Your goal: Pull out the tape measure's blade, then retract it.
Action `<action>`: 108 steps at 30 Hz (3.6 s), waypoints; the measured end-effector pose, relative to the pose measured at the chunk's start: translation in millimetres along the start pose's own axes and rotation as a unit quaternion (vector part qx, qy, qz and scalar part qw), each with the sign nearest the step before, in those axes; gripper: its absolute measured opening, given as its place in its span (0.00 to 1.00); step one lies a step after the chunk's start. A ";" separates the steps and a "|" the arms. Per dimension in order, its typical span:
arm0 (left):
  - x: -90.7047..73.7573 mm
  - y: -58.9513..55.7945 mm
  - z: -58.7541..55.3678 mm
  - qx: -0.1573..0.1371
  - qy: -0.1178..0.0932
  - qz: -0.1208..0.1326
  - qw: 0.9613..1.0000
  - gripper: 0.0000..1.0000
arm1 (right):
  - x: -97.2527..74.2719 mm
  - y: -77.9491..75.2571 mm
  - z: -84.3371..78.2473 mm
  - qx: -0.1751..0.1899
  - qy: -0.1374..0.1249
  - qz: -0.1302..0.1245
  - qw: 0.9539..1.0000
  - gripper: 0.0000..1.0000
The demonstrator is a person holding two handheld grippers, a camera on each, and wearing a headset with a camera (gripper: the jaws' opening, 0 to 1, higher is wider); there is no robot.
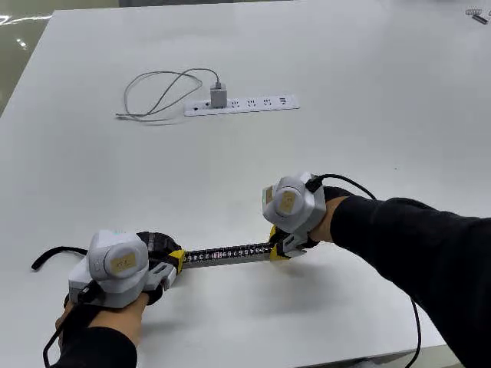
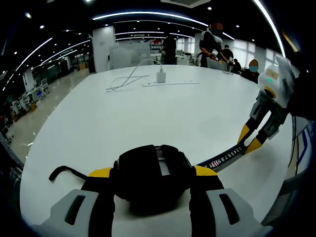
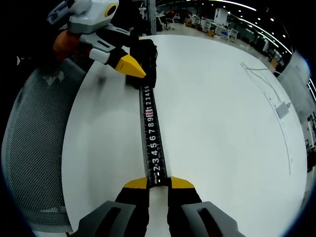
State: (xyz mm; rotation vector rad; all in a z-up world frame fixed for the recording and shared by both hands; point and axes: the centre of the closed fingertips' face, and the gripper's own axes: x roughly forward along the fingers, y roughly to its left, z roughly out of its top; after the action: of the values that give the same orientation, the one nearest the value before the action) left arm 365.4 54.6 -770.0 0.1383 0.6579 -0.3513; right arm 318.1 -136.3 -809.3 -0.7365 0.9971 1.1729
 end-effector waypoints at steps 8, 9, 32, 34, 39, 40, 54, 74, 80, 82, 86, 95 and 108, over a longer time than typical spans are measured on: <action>0.2 0.7 0.1 0.000 0.001 0.001 1.000 0.56 | 2.2 -0.1 4.4 0.005 -0.003 0.003 1.000 0.09; 0.2 0.7 0.1 0.000 0.001 0.001 1.000 0.56 | 2.4 0.0 4.8 0.006 -0.003 0.003 1.000 0.09; 0.1 0.3 0.3 -0.002 -0.001 0.005 1.000 0.57 | 4.7 1.2 14.2 0.013 -0.017 0.004 1.000 0.10; 0.1 0.3 0.3 -0.003 -0.001 0.005 1.000 0.57 | 4.8 1.0 15.0 0.014 -0.017 0.004 1.000 0.10; 0.0 0.5 0.2 -0.003 0.001 0.004 1.000 0.57 | 5.5 1.5 17.1 0.013 -0.013 0.001 1.000 0.10; 0.0 0.5 0.1 -0.003 0.000 0.005 1.000 0.57 | 5.8 1.5 17.5 0.011 -0.012 0.001 1.000 0.10; 0.0 1.3 0.1 -0.005 0.004 0.003 1.000 0.56 | 8.1 1.5 21.6 0.018 -0.016 0.004 1.000 0.10; -0.2 0.7 0.3 -0.007 0.003 0.003 1.000 0.56 | 10.6 2.8 27.7 0.024 -0.028 0.005 0.999 0.09; -0.4 0.6 0.2 -0.008 0.004 -0.001 1.000 0.56 | 11.8 2.6 30.9 0.021 -0.032 0.005 0.999 0.09; -0.5 0.4 0.5 -0.006 0.003 -0.001 1.000 0.56 | 11.9 2.6 31.6 0.026 -0.033 0.005 0.999 0.09; -0.4 0.1 0.6 -0.007 -0.001 0.004 1.000 0.56 | 12.5 3.0 33.0 0.022 -0.035 0.004 0.999 0.09; -0.6 0.8 0.5 -0.012 0.000 0.000 1.000 0.56 | 14.7 2.4 38.7 0.031 -0.046 0.007 0.998 0.09; -0.7 1.5 0.3 -0.013 -0.002 -0.001 1.000 0.56 | 16.9 3.2 45.3 0.020 -0.052 0.009 0.998 0.09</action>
State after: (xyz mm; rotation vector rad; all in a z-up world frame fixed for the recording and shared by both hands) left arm 365.6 56.2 -769.3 0.1121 0.6589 -0.3444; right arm 327.3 -88.7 -806.5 -0.6291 0.9400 1.1914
